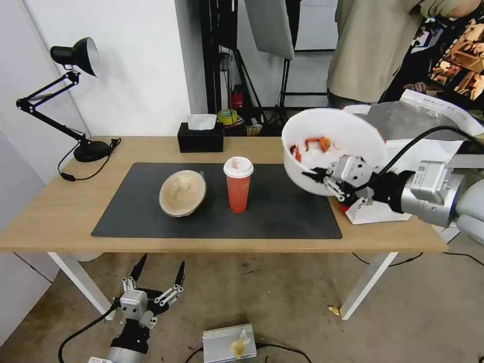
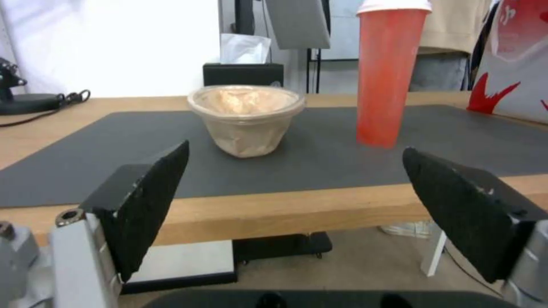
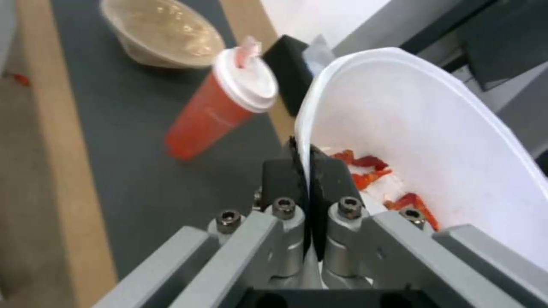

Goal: Pick up the trash from the table and place it into the takeout bag.

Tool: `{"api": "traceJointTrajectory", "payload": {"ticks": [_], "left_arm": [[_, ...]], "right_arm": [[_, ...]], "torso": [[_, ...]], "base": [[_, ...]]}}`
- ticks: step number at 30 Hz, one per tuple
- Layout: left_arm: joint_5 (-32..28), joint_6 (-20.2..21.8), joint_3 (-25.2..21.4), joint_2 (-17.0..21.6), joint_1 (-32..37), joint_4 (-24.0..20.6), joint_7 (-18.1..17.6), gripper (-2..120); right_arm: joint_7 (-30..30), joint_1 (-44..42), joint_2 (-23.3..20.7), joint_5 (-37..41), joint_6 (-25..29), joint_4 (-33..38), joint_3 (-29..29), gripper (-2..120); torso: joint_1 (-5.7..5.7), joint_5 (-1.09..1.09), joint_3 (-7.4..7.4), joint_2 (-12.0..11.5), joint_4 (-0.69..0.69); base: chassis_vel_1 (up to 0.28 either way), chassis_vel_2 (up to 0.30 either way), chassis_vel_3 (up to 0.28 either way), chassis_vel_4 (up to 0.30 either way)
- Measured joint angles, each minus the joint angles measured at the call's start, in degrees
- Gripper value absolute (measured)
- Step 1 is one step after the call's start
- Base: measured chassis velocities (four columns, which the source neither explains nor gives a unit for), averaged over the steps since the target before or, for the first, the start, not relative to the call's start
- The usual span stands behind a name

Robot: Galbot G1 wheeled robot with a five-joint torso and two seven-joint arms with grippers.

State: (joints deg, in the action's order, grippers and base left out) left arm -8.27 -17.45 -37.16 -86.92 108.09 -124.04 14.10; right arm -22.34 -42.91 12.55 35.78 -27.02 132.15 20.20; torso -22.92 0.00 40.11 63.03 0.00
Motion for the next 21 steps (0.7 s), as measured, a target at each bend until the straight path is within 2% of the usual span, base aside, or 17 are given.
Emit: {"api": "traceJointTrajectory", "payload": {"ticks": [7, 21], "left_arm": [[0.36, -0.15, 0.87, 0.03, -0.65, 1.15, 0.0, 100], [1.61, -0.28, 2.52, -0.13, -1.43, 3.01, 0.2, 100]], "right_arm": [[-0.67, 3.69, -0.9, -1.31, 1.08, -2.76, -0.16, 0], [-2.7, 12.44, -1.71, -1.88, 2.86, -14.08, -1.45, 0]], "torso": [[0.0, 0.0, 0.0, 0.0, 0.0], [0.0, 0.0, 0.0, 0.0, 0.0]], "base": [[0.0, 0.0, 0.0, 0.0], [0.0, 0.0, 0.0, 0.0]]}}
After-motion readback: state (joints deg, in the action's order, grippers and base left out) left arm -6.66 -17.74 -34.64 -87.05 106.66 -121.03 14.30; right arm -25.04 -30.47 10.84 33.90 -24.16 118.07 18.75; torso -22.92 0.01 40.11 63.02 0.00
